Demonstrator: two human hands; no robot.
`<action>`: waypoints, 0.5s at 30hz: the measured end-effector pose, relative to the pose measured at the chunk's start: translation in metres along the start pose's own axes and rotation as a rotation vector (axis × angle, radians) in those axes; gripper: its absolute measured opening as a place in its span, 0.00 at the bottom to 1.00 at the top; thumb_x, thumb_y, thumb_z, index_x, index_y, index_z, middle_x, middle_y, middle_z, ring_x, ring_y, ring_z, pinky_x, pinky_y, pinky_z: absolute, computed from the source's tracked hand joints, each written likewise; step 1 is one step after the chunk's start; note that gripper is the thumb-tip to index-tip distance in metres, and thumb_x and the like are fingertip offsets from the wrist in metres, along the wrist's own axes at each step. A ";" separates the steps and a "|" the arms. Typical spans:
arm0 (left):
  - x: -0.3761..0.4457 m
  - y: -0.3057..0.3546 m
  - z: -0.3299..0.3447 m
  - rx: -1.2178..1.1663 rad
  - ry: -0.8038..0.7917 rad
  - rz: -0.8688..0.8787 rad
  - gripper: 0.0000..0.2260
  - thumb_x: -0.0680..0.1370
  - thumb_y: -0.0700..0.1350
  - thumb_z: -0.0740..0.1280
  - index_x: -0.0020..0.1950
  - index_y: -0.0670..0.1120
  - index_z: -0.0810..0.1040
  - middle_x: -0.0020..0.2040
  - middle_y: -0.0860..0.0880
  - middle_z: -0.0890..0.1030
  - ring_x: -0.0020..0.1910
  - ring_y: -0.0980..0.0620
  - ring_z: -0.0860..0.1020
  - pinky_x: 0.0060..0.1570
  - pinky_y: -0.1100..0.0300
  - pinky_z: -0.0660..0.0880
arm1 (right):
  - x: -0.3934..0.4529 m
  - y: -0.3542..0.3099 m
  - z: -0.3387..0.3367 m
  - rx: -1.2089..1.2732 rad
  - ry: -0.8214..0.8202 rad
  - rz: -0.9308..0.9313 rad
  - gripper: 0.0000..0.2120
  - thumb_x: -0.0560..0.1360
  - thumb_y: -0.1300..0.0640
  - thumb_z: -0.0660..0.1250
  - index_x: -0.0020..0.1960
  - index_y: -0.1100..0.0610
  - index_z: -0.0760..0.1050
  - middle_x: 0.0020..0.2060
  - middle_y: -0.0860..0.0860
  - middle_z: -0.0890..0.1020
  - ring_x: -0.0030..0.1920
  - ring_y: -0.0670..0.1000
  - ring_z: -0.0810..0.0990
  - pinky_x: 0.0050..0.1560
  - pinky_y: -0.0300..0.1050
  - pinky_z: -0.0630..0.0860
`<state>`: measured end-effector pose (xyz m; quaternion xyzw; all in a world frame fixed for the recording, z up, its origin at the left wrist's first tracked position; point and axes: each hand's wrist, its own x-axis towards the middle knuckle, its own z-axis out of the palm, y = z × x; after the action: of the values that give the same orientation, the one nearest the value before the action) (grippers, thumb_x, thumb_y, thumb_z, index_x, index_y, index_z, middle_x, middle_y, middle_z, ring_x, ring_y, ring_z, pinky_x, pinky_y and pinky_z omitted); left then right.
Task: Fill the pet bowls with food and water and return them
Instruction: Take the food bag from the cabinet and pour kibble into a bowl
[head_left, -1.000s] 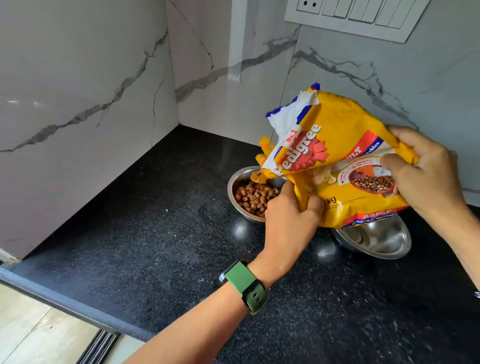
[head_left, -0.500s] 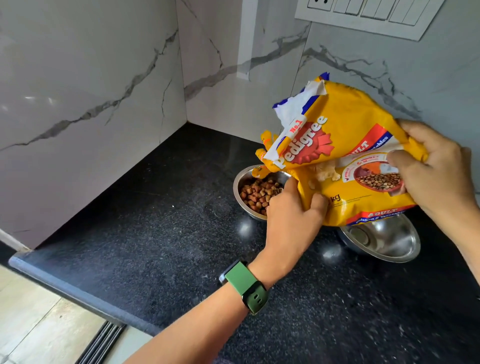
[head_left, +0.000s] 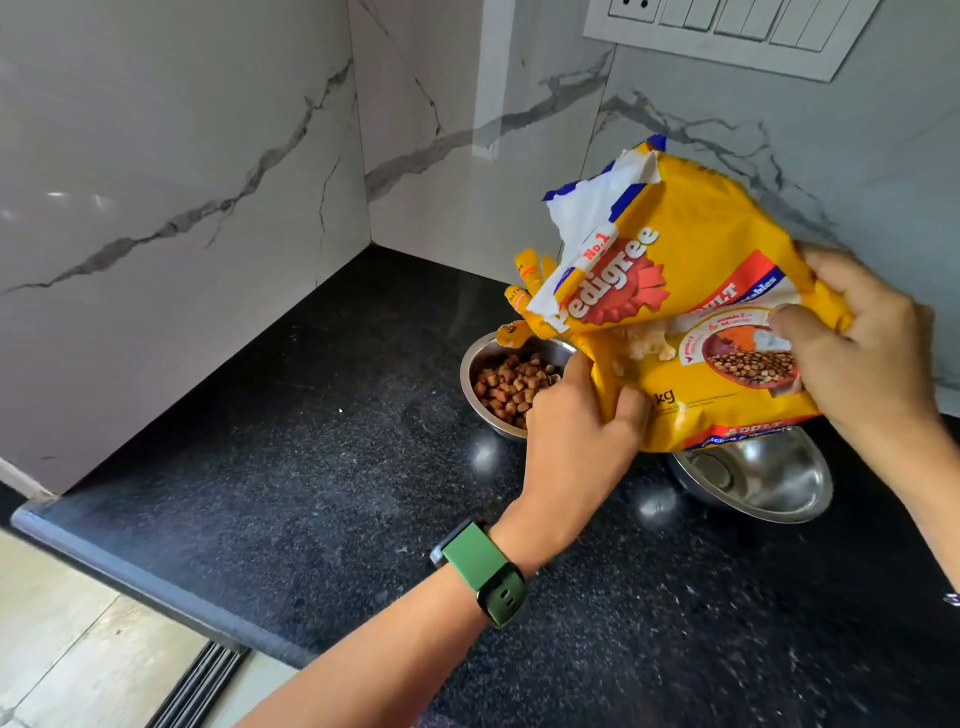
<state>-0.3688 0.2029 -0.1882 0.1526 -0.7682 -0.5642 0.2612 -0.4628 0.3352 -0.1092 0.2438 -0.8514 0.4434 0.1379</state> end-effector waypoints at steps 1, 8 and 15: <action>0.000 -0.005 0.003 -0.025 -0.017 -0.042 0.14 0.68 0.52 0.60 0.48 0.45 0.73 0.39 0.45 0.81 0.40 0.41 0.80 0.43 0.52 0.77 | 0.000 0.003 0.002 -0.023 -0.036 0.013 0.22 0.68 0.59 0.61 0.56 0.36 0.75 0.39 0.40 0.81 0.38 0.39 0.81 0.39 0.37 0.79; -0.004 -0.013 0.012 -0.041 -0.070 -0.129 0.14 0.68 0.53 0.61 0.48 0.46 0.71 0.44 0.42 0.82 0.40 0.38 0.82 0.42 0.44 0.80 | 0.000 0.024 0.003 -0.066 -0.115 0.055 0.22 0.73 0.66 0.63 0.58 0.41 0.75 0.40 0.50 0.81 0.38 0.50 0.82 0.29 0.36 0.78; -0.007 0.002 0.005 0.033 -0.024 -0.008 0.11 0.69 0.51 0.60 0.46 0.47 0.72 0.33 0.50 0.76 0.36 0.45 0.77 0.39 0.56 0.74 | -0.004 0.017 -0.004 0.052 -0.009 -0.013 0.22 0.73 0.65 0.62 0.58 0.42 0.74 0.41 0.41 0.80 0.35 0.36 0.80 0.34 0.29 0.76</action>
<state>-0.3657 0.2112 -0.1894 0.1531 -0.7799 -0.5543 0.2471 -0.4681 0.3477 -0.1203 0.2547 -0.8386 0.4634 0.1308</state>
